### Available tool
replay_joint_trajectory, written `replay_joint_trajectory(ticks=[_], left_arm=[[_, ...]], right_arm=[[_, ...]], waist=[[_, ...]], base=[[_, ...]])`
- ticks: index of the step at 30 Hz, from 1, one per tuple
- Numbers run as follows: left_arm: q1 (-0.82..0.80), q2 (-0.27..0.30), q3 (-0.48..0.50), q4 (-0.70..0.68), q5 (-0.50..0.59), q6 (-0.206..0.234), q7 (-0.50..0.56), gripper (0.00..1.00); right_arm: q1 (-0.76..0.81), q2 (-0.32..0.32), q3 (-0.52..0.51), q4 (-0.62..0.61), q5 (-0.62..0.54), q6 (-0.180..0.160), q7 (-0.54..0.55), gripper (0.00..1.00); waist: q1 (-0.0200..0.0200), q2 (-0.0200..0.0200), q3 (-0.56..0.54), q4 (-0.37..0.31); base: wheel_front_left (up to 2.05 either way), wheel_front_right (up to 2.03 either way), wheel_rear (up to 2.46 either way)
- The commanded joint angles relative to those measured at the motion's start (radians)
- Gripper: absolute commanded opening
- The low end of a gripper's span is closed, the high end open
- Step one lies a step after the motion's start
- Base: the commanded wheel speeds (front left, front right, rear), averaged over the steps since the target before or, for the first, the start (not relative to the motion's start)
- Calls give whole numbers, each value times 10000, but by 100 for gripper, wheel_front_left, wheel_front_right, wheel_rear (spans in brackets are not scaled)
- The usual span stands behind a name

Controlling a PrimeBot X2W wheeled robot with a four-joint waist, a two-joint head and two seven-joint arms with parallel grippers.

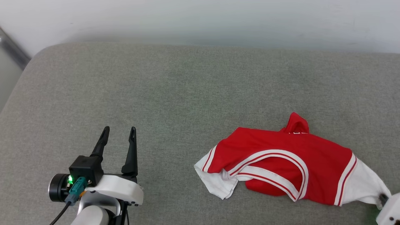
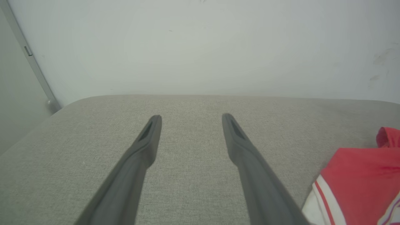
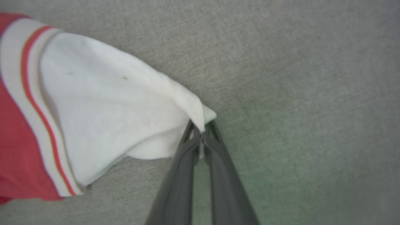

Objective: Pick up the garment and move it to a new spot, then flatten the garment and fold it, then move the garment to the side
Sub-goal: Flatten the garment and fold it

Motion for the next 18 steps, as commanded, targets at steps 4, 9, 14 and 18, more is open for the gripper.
replay_joint_trajectory(ticks=[4,9,14,18], left_arm=[[245,56,104,22,-112,126,14,100],[509,95,161,32,-207,272,71,100],[858,183,170,-21,-301,418,192,100],[1099,252,199,-72,-353,504,296,100]], right_arm=[[-421,-177,557,281,57,-3,-1994,100],[-450,-273,1179,-219,-443,-1,-3974,100],[-136,-48,1880,-968,-810,-1,-5343,100],[66,136,2402,-1537,-863,-1,-5754,100]], waist=[[0,0,-155,-51],[0,0,-502,-46],[0,0,-906,-42],[0,0,-1125,-70]], base=[[0,0,0],[0,0,0],[0,0,0],[0,0,0]])
